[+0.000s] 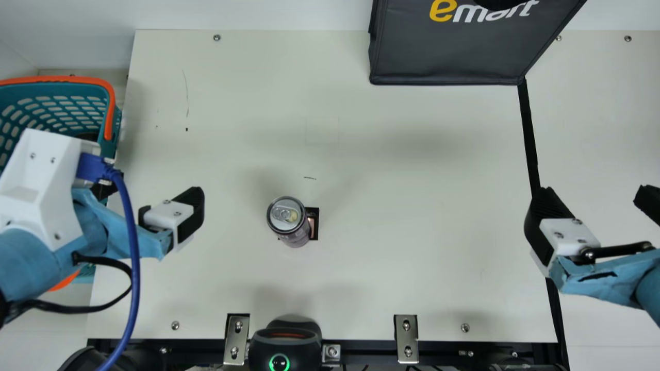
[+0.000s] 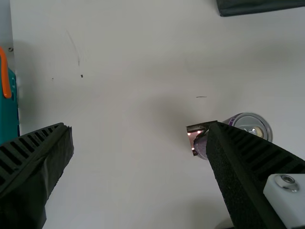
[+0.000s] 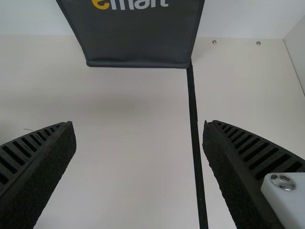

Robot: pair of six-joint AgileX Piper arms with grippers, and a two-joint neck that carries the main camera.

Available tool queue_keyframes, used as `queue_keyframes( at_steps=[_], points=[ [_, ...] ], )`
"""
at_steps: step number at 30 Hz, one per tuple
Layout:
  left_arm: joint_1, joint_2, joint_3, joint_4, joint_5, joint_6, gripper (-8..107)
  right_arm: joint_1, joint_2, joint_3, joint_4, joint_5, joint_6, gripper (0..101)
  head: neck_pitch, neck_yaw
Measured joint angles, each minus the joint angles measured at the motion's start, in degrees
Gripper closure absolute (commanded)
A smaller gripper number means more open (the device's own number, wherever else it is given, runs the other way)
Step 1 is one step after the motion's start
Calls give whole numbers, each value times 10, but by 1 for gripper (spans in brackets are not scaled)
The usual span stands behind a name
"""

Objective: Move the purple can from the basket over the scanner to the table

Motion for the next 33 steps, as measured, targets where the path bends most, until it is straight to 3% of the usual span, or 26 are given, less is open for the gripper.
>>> queue_keyframes(
  at_steps=[10, 24, 33],
  points=[
    [-76, 49, -32, 38, -6, -71, 9, 0, 0, 0, 0, 0, 0, 6, 0, -1],
    [-271, 180, -106, 136, 15, -292, 9, 0, 0, 0, 0, 0, 0, 6, -1, -1],
    [-331, 232, -127, 166, 32, -384, 9, 0, 0, 0, 0, 0, 0, 6, 0, -1]
  ],
)
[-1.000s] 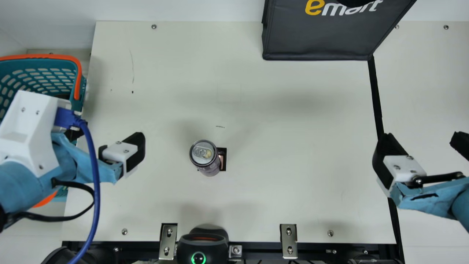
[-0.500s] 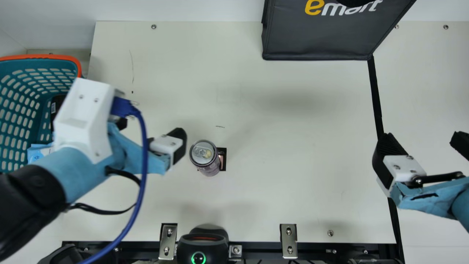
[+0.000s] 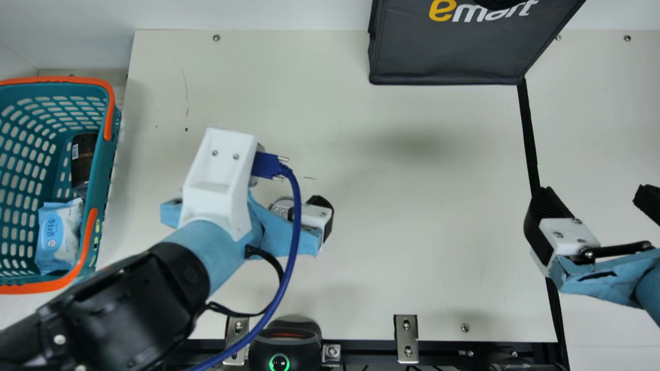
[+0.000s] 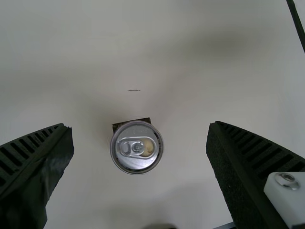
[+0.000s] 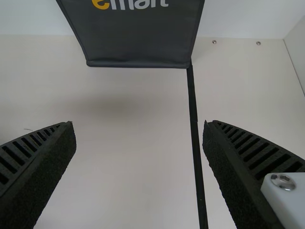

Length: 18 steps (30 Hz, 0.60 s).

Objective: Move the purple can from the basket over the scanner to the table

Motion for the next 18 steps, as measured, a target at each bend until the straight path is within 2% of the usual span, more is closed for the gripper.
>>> queue_keyframes(
  at_steps=[13, 18],
  points=[
    [-9, 14, 3, 11, 6, -20, 9, 0, 0, 0, 0, 0, 0, 6, 0, 0],
    [-12, 12, 23, 9, -7, -16, 9, 0, 0, 0, 0, 0, 0, 6, 0, 0]
  ],
)
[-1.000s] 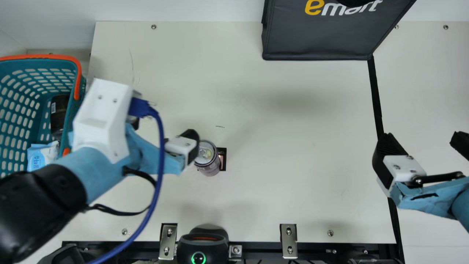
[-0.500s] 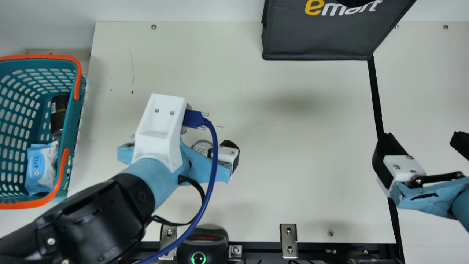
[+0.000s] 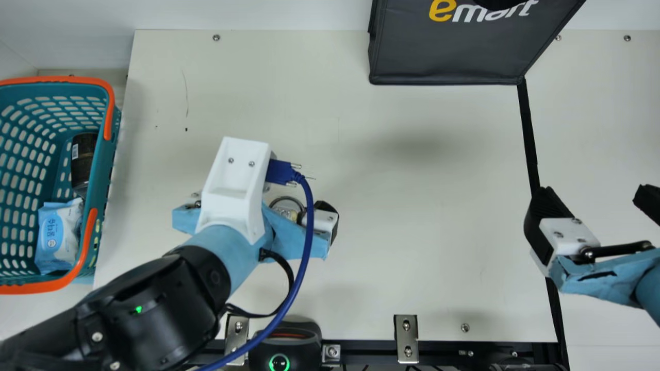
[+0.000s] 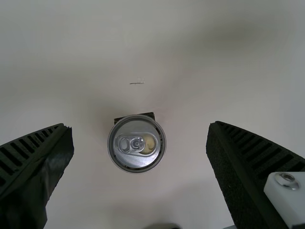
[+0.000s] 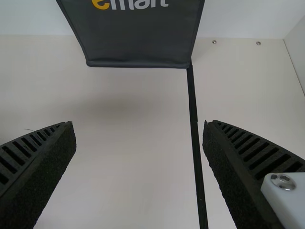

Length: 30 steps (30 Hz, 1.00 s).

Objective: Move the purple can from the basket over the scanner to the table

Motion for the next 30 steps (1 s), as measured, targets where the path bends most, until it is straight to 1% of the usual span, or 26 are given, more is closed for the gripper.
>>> queue_keyframes(
  at_steps=[7, 14, 23, 30],
  points=[
    [-1, -14, 58, 1, -33, 1, 9, 0, 0, 0, 0, 0, 0, 6, -1, 0],
    [-1, -10, 114, 16, -84, -8, 9, 0, 0, 0, 0, 0, 0, 6, 0, 0],
    [-2, 8, 156, 45, -149, -26, 9, 0, 0, 0, 0, 0, 0, 6, 0, 0],
    [-2, 18, 168, 56, -174, -28, 56, 0, 0, 0, 0, 0, 0, 6, 0, 0]
  ],
)
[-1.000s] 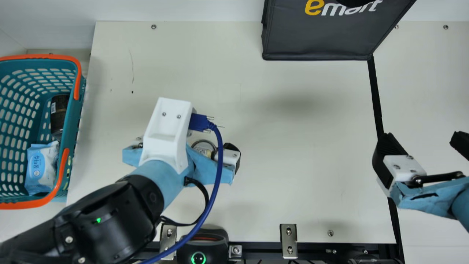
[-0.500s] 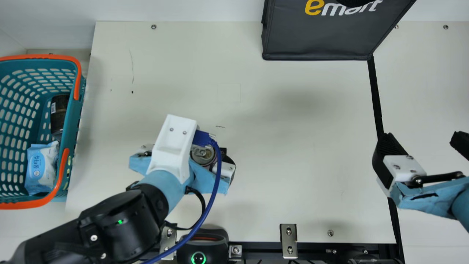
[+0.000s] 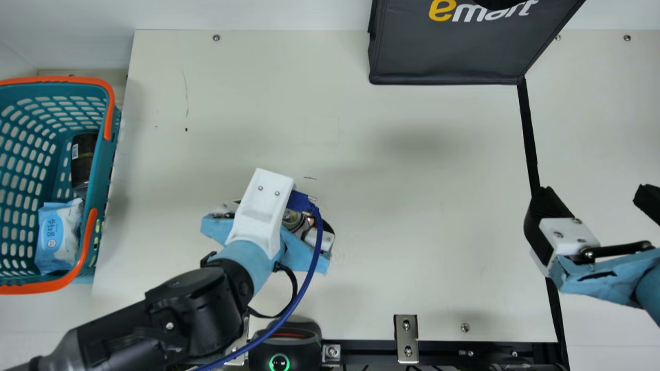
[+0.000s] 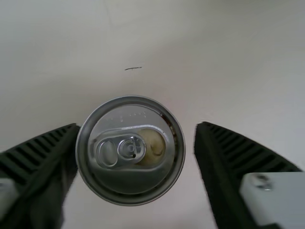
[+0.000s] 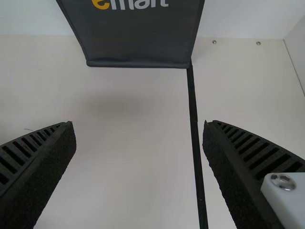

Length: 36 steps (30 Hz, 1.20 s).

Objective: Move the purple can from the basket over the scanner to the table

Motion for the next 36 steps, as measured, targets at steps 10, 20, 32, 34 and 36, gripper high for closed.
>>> queue_keyframes(
  at_steps=[10, 20, 32, 34, 36],
  points=[
    [-8, 19, -49, 4, 13, 28, 107, 0, 0, 0, 0, 0, 0, 6, 0, 0],
    [-27, 86, -163, 11, 33, 41, 107, 0, 0, 0, 0, 0, 0, 6, -1, 0],
    [-33, 185, -271, 14, 48, 10, 107, 0, 0, 0, 0, 0, 0, 6, 0, -1],
    [-33, 198, -281, 12, 49, 4, 107, 0, 0, 0, 0, 0, 0, 6, -1, 0],
    [-33, 209, -287, 11, 50, 0, 107, 0, 0, 0, 0, 0, 0, 6, 0, 0]
  ],
)
